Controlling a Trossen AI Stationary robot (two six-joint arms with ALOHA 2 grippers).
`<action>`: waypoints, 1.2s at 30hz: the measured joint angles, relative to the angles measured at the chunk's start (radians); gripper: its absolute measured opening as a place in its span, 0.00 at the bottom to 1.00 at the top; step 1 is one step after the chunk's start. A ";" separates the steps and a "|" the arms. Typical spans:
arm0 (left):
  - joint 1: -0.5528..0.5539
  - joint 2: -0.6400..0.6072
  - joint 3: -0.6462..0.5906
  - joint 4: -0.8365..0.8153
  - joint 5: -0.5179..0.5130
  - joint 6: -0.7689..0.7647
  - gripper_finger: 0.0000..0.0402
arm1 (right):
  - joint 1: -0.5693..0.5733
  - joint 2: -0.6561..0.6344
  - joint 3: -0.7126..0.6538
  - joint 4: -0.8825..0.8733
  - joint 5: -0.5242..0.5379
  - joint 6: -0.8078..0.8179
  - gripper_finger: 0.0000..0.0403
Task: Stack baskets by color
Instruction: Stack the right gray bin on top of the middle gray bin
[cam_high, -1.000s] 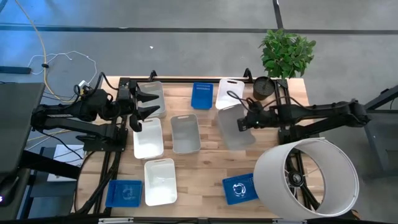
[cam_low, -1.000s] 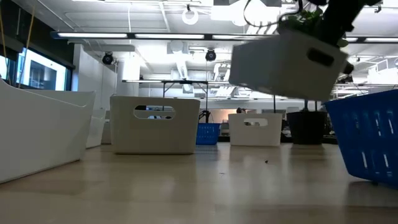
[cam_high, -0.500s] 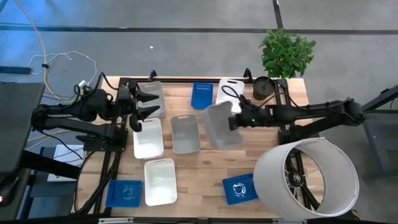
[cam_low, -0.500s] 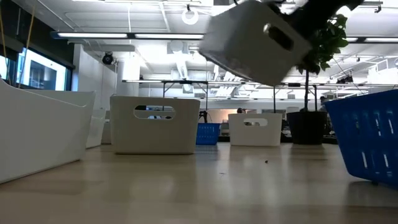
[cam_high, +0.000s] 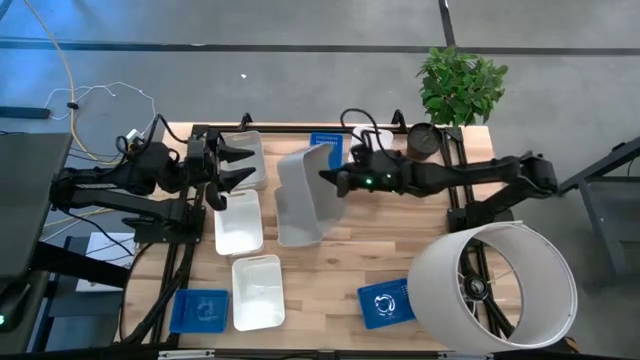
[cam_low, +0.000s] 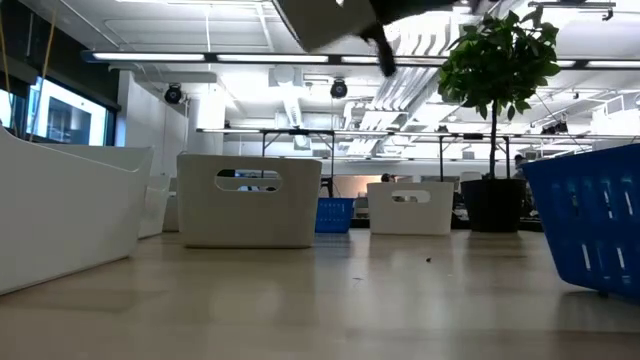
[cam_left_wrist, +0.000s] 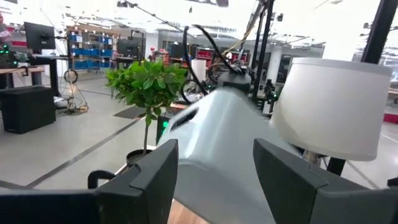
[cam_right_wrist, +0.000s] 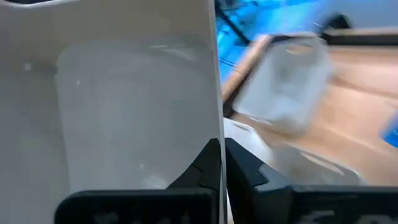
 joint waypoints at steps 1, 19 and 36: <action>0.000 -0.001 0.000 0.002 0.007 0.000 0.49 | -0.002 0.011 0.028 -0.001 -0.014 -0.025 0.00; 0.000 -0.055 0.000 -0.114 0.092 0.034 0.49 | -0.042 -0.097 -0.122 0.191 -0.191 -0.449 0.00; 0.000 -0.019 0.000 -0.115 0.071 0.052 0.49 | -0.058 -0.146 -0.193 0.227 -0.217 -0.441 0.00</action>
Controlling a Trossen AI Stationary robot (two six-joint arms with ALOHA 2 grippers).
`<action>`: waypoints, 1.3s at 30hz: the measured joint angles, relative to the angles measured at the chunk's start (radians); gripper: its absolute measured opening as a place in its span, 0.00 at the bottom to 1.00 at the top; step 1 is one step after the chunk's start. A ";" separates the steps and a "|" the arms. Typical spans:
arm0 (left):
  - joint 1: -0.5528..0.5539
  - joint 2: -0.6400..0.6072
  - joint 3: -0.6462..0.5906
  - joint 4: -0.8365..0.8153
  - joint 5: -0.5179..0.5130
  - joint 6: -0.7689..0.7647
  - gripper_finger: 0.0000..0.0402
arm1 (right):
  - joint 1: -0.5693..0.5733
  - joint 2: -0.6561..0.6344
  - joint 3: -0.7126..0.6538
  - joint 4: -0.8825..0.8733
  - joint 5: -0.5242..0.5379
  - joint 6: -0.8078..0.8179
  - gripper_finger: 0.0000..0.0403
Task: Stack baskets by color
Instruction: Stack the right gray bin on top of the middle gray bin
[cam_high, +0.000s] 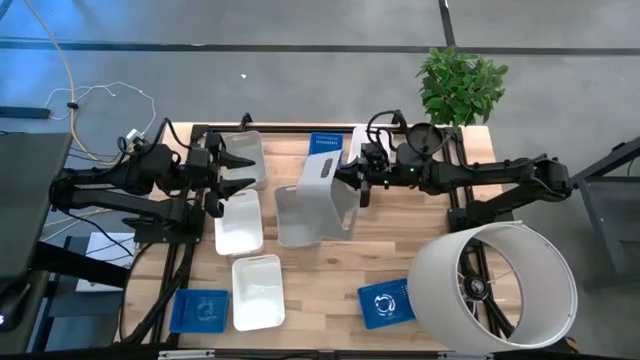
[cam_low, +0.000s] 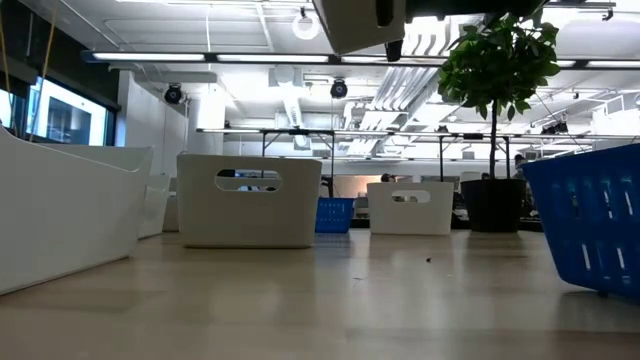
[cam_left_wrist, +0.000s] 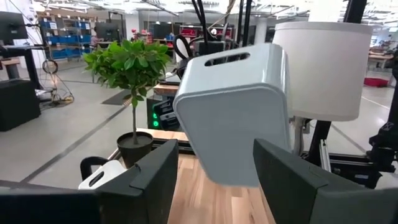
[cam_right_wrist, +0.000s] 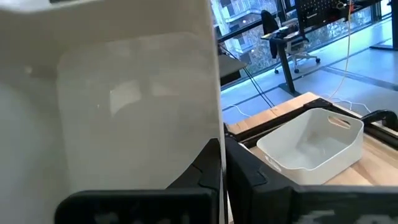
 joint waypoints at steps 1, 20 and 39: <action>0.000 0.000 0.000 0.000 0.000 0.000 0.49 | 0.000 0.000 0.000 0.000 0.000 0.002 0.00; 0.000 -0.002 0.000 0.002 -0.093 0.000 0.49 | 0.059 0.059 0.002 -0.139 0.376 0.298 0.00; 0.000 -0.002 -0.001 0.079 -0.101 0.045 0.49 | 0.127 0.511 0.655 -0.946 0.411 0.596 0.00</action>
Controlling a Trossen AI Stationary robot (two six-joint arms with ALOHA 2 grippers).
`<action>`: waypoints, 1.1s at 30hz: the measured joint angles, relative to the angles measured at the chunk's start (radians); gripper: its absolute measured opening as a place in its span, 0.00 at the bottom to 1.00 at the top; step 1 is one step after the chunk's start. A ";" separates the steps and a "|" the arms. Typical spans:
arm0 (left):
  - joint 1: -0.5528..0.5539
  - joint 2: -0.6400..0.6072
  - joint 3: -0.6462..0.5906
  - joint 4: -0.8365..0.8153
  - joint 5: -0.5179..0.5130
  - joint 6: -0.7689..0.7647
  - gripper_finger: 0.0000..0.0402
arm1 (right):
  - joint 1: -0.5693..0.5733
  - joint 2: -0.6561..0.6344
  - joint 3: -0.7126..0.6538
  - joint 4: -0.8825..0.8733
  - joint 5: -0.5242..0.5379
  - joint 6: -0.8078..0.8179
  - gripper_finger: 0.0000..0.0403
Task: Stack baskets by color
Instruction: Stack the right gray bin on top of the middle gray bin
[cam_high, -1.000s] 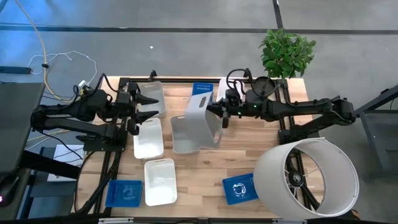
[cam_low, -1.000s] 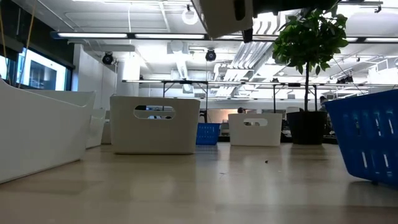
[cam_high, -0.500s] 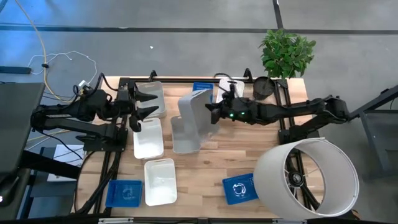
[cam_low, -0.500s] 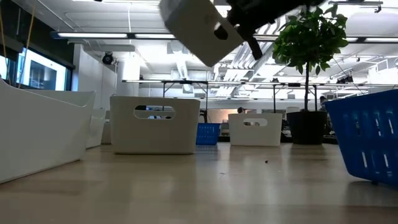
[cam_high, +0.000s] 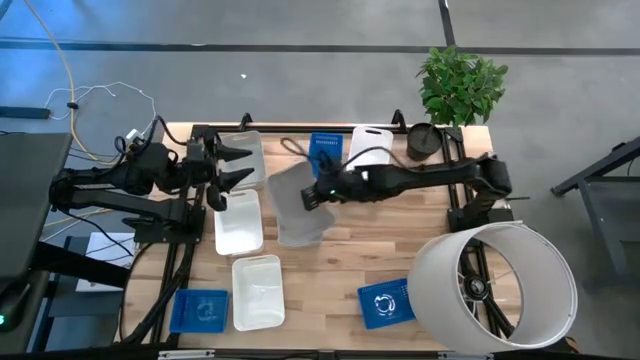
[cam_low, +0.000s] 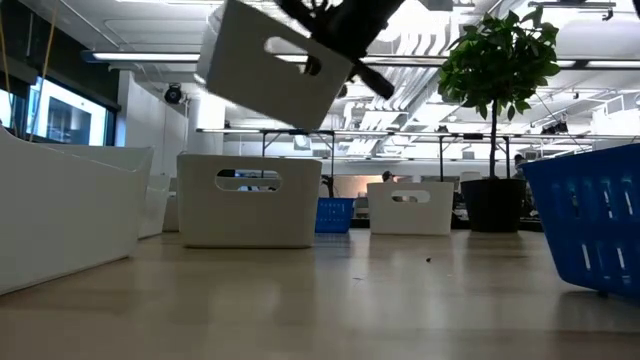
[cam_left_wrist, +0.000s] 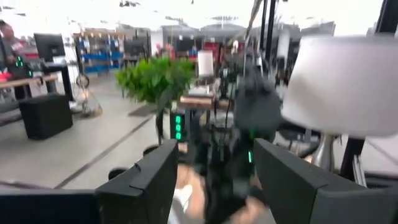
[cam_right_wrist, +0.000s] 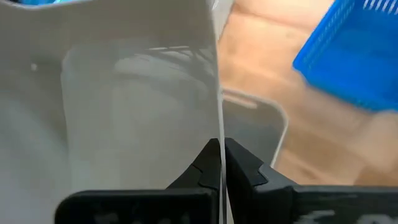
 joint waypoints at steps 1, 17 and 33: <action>0.000 0.000 0.000 0.023 0.000 0.000 0.49 | 0.001 0.018 0.017 -0.006 -0.002 0.030 0.00; 0.000 -0.014 0.000 0.109 -0.016 0.016 0.49 | 0.060 0.154 0.079 -0.233 0.004 0.345 0.00; 0.000 -0.013 0.000 0.101 -0.018 0.016 0.49 | 0.044 0.150 0.079 -0.197 0.018 0.301 0.00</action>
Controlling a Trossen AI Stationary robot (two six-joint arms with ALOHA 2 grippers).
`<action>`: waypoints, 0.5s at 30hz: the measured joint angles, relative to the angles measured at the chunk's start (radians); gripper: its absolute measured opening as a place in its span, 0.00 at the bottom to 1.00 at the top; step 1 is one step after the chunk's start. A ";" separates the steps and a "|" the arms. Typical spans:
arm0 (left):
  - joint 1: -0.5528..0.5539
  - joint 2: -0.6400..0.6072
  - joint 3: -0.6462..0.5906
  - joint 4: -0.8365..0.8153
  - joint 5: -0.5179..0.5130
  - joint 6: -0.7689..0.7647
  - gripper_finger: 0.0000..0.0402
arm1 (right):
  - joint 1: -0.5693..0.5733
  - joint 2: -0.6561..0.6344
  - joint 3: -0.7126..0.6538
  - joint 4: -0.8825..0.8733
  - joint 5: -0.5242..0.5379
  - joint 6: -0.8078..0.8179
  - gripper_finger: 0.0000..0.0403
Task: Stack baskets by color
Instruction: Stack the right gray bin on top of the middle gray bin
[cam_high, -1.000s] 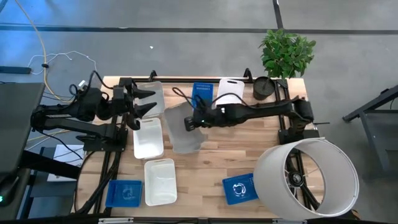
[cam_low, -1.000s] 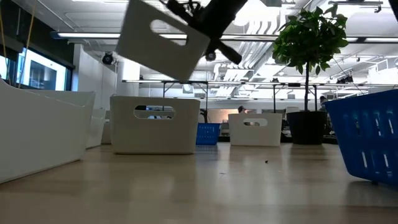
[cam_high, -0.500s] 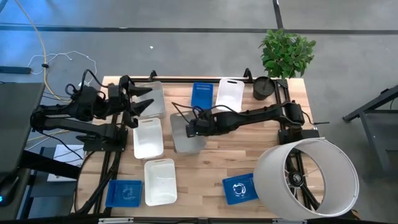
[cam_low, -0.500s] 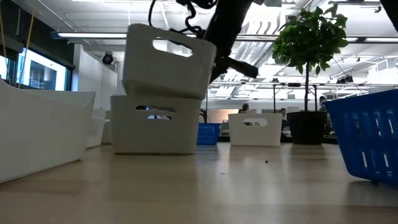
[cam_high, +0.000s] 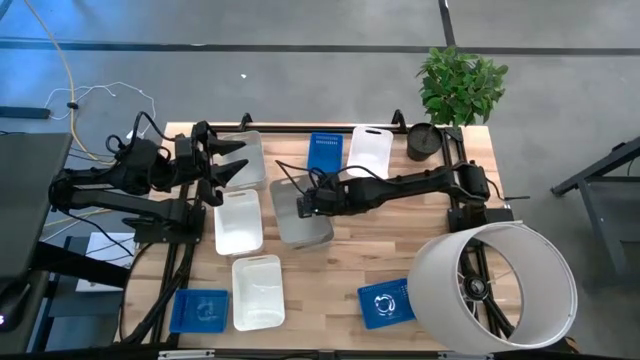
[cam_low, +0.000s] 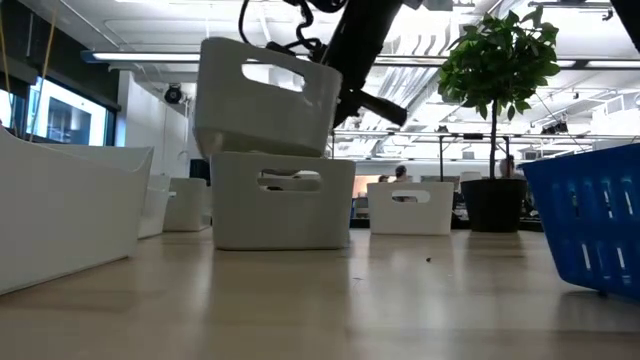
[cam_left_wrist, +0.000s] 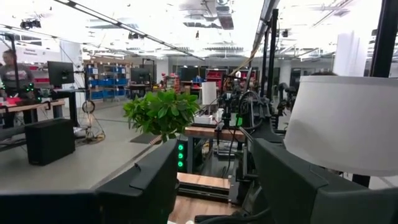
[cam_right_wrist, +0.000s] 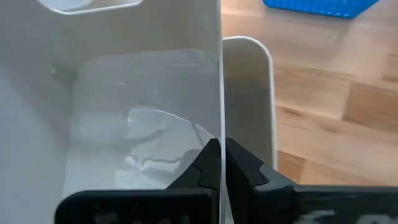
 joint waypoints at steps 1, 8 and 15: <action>0.000 0.000 0.000 0.000 0.000 0.000 0.49 | -0.002 0.000 0.000 -0.012 0.000 -0.006 0.00; 0.000 0.000 0.000 0.000 -0.004 0.000 0.49 | -0.004 -0.001 0.000 -0.075 0.043 -0.010 0.00; 0.000 0.000 0.000 0.000 -0.035 0.000 0.49 | 0.005 0.000 0.000 -0.068 0.089 -0.035 0.00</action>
